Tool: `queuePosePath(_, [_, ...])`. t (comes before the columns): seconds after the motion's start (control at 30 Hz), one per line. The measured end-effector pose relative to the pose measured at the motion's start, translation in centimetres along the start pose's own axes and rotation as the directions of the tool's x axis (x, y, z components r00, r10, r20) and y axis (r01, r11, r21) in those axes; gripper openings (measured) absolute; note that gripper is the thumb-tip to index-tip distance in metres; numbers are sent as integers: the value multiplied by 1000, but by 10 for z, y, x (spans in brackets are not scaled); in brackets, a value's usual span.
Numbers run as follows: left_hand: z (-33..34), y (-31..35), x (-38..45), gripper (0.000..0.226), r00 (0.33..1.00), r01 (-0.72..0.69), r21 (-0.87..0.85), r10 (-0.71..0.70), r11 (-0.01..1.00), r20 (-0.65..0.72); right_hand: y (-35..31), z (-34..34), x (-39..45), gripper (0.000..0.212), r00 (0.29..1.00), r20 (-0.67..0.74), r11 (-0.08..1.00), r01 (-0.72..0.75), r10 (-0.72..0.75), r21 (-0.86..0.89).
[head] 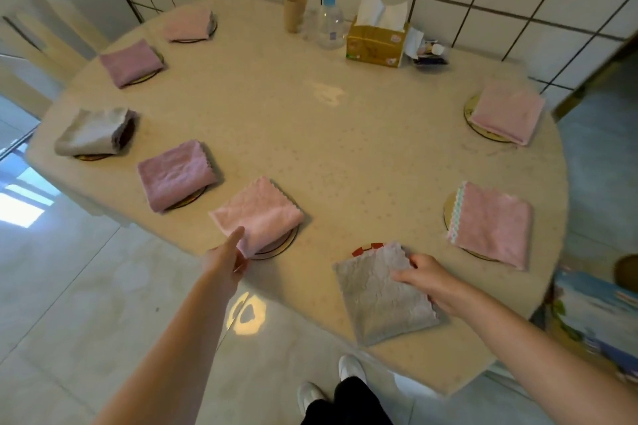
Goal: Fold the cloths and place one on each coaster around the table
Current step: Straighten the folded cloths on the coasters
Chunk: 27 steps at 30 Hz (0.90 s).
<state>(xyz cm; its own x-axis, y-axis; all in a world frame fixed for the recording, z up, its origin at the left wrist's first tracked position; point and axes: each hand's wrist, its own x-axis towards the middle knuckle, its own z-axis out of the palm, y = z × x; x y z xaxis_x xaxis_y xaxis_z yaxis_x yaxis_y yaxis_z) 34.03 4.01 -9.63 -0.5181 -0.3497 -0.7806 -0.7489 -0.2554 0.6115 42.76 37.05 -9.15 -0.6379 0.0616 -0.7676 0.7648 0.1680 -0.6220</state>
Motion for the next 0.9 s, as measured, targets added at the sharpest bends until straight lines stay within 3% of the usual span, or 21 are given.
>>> queuePosePath(0.1, [5, 2, -3, 26, 999, 18, -24, -17, 1000, 31, -2, -2, -4, 29, 999, 35, 991, 8, -13, 131])
queuePosePath(0.17, [9, -4, -11, 19, 993, 76, -114, -65, 991, 98, -2, -3, -8, 23, 1000, 27, 952, -24, 16, 304])
queuePosePath(0.27, [19, -20, -20, 28, 980, 136, -285, -85, 949, 182, 7, -1, -10, 21, 996, -41, 878, -48, 76, 475])
queuePosePath(0.47, [37, -42, -36, 25, 979, 137, -400, -62, 906, 195, 24, 5, -11, 29, 988, -68, 825, -80, 142, 559])
queuePosePath(0.6, [30, -41, -32, 18, 975, 150, -364, -77, 919, 206, 26, 3, -10, 29, 989, -66, 813, -71, 134, 578])
queuePosePath(0.73, [21, -41, -30, 22, 967, 145, -304, -69, 942, 247, 26, 3, -14, 25, 986, -92, 880, -84, 143, 468])
queuePosePath(0.83, [17, -43, -28, 25, 969, 148, -289, -81, 946, 232, 26, -1, -12, 17, 972, -185, 968, -104, 147, 228])
queuePosePath(0.9, [15, -43, -29, 19, 973, 147, -249, -95, 957, 209, 27, -6, -10, 21, 962, -258, 995, -99, 87, -34])
